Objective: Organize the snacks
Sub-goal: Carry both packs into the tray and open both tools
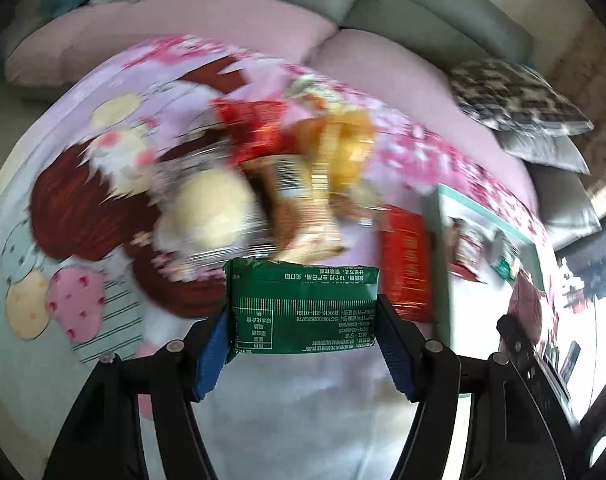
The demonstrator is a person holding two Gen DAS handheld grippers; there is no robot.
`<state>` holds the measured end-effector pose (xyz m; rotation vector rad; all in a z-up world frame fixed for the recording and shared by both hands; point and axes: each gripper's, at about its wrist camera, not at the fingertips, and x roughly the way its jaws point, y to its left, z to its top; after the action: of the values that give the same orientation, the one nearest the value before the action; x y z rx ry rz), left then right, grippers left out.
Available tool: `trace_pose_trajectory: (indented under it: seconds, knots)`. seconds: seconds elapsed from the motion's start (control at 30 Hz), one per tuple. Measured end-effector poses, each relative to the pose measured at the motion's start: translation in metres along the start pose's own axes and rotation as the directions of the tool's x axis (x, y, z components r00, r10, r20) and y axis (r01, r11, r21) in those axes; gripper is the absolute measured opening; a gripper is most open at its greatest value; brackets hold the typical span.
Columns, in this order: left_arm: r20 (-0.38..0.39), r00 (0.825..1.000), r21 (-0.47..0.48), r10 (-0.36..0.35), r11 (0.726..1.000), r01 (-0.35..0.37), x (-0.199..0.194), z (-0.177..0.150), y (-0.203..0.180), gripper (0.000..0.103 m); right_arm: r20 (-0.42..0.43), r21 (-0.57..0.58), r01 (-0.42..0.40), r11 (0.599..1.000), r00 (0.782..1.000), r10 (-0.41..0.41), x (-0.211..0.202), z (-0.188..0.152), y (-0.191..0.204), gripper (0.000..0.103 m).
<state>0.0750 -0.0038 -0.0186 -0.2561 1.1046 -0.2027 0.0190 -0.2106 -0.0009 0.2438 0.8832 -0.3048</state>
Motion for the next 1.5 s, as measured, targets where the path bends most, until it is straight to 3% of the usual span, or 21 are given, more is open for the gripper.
trace_pose_trajectory:
  seconds: [0.2, 0.4, 0.63, 1.03, 1.27, 1.5]
  knots:
    - [0.002, 0.997, 0.144, -0.077, 0.987, 0.076, 0.004, 0.000, -0.062, 0.069, 0.007, 0.144, 0.125, 0.982, 0.992, -0.127, 0.005, 0.011, -0.056, 0.040]
    - [-0.039, 0.990, 0.285, -0.134, 0.948, 0.139, 0.022, -0.006, -0.120, 0.069, 0.009, 0.240, 0.207, 0.949, 0.977, -0.215, 0.013, 0.017, -0.097, 0.041]
    - [-0.090, 0.983, 0.356, -0.160, 0.917, 0.182, 0.050, -0.007, -0.161, 0.070, -0.007, 0.311, 0.276, 0.909, 0.957, -0.288, 0.026, 0.024, -0.128, 0.041]
    - [-0.123, 0.983, 0.402, -0.139, 0.898, 0.178, 0.072, -0.006, -0.185, 0.071, -0.052, 0.369, 0.296, 0.881, 0.953, -0.299, 0.046, 0.033, -0.160, 0.042]
    - [-0.115, 0.983, 0.380, -0.143, 0.908, 0.176, 0.062, -0.003, -0.177, 0.074, -0.092, 0.366, 0.300, 0.881, 0.954, -0.287, 0.049, 0.029, -0.162, 0.044]
    - [-0.083, 0.986, 0.354, -0.146, 0.920, 0.167, 0.048, 0.005, -0.166, 0.080, -0.085, 0.339, 0.280, 0.898, 0.960, -0.267, 0.048, 0.029, -0.156, 0.067]
